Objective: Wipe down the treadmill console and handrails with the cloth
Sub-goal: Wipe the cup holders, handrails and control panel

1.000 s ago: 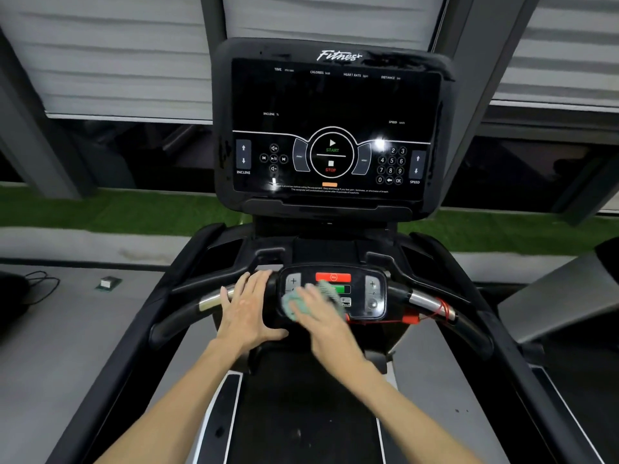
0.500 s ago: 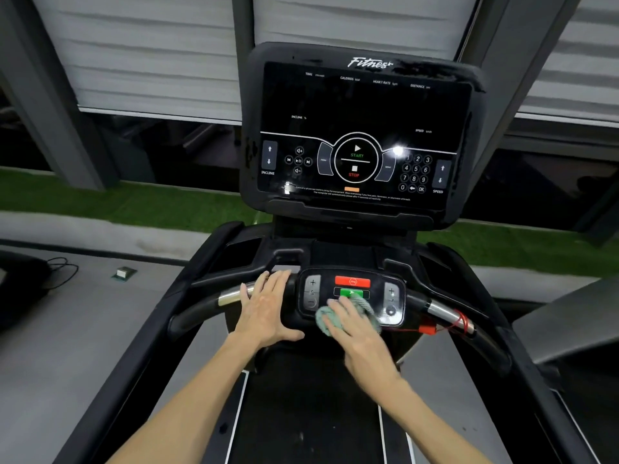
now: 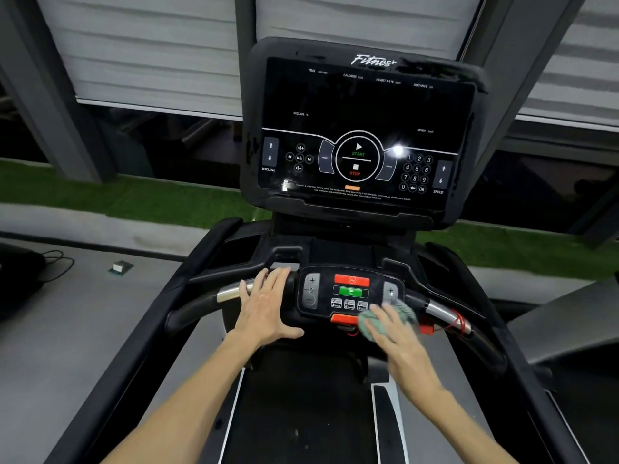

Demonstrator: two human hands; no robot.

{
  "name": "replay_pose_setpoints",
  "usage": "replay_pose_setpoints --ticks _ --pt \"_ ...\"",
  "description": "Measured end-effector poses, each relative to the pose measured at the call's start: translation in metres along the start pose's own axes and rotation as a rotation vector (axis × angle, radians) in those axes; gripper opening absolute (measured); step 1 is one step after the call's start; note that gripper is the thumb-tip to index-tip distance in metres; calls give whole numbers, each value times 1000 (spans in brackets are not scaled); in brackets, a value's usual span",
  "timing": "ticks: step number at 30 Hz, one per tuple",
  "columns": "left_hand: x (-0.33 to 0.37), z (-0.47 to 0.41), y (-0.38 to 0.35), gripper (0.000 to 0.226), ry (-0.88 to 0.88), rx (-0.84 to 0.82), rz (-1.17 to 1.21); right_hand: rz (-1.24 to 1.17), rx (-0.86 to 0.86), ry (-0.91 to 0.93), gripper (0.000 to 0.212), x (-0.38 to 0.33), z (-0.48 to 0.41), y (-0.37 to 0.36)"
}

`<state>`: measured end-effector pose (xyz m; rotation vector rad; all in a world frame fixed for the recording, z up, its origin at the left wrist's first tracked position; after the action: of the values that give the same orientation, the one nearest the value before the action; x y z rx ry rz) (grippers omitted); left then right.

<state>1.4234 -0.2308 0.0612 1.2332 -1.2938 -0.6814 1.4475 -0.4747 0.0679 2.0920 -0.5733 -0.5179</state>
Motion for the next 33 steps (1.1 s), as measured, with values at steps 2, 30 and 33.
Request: replay_pose_setpoints --ticks 2,30,33 --pt "0 0 -1 125 -5 -11 -6 -63 -39 86 98 -43 -23 -18" --pt "75 -165 80 52 -410 468 -138 -661 -663 -239 41 18 -161 -21" --pt "86 -206 69 54 -449 420 -289 -747 -769 -203 40 14 -169 -42"
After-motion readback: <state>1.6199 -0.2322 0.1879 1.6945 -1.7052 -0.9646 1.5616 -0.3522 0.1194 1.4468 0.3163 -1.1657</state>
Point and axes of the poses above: each hand's wrist, its own z-axis away from the middle knuckle, its own y-axis out of the back of the hand, x = y × z, the point moved 10 cm from there along -z, towards the middle knuckle, and after that the axes turned 8 degrees about x, right-handed, at the moved point
